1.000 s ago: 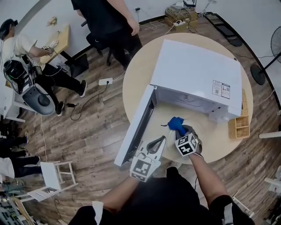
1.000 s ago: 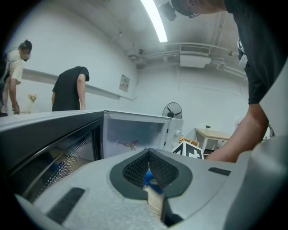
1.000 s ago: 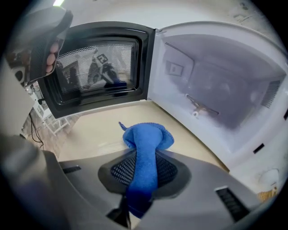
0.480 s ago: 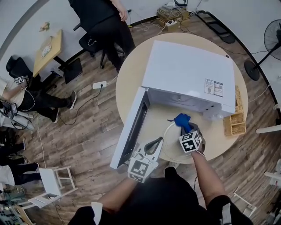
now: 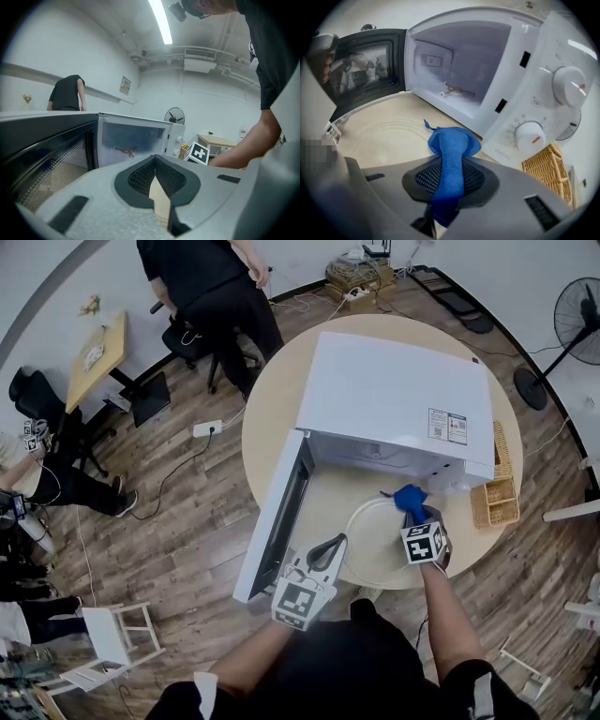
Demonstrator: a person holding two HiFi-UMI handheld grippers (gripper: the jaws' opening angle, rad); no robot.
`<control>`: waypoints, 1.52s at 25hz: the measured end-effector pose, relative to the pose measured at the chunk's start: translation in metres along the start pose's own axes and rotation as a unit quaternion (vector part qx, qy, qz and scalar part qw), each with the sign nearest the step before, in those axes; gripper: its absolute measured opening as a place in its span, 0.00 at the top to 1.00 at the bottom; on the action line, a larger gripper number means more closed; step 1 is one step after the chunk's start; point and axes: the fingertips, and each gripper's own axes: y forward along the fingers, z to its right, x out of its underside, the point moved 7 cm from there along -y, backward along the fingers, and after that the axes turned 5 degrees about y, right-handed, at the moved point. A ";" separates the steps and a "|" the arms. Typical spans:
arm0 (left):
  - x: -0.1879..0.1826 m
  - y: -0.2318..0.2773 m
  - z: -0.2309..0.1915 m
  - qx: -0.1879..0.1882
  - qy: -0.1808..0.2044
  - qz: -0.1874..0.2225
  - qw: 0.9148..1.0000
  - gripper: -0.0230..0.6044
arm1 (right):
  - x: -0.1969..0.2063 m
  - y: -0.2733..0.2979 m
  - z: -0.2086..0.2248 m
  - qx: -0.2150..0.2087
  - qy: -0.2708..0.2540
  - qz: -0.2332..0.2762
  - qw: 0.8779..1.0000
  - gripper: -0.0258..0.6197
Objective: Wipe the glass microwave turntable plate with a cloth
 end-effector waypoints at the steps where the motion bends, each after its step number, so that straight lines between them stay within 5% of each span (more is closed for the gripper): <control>1: 0.000 0.000 -0.001 -0.001 0.000 0.000 1.000 0.95 | 0.002 -0.001 0.002 0.004 0.002 -0.001 1.000 0.84; 7: 0.002 -0.005 0.001 -0.005 -0.001 0.000 1.000 0.95 | 0.004 -0.003 0.003 0.017 -0.012 0.002 1.000 0.84; 11: 0.002 -0.009 0.003 -0.009 -0.004 0.002 1.000 0.95 | -0.010 -0.024 -0.006 0.017 -0.012 0.052 0.998 0.84; 20: 0.008 -0.021 0.002 -0.027 -0.011 0.006 1.000 0.95 | -0.040 -0.055 -0.071 -0.068 0.027 0.110 0.991 0.84; 38: 0.016 -0.048 0.000 -0.043 -0.029 0.006 0.999 0.95 | -0.014 -0.026 -0.163 -0.170 -0.062 0.032 0.983 0.84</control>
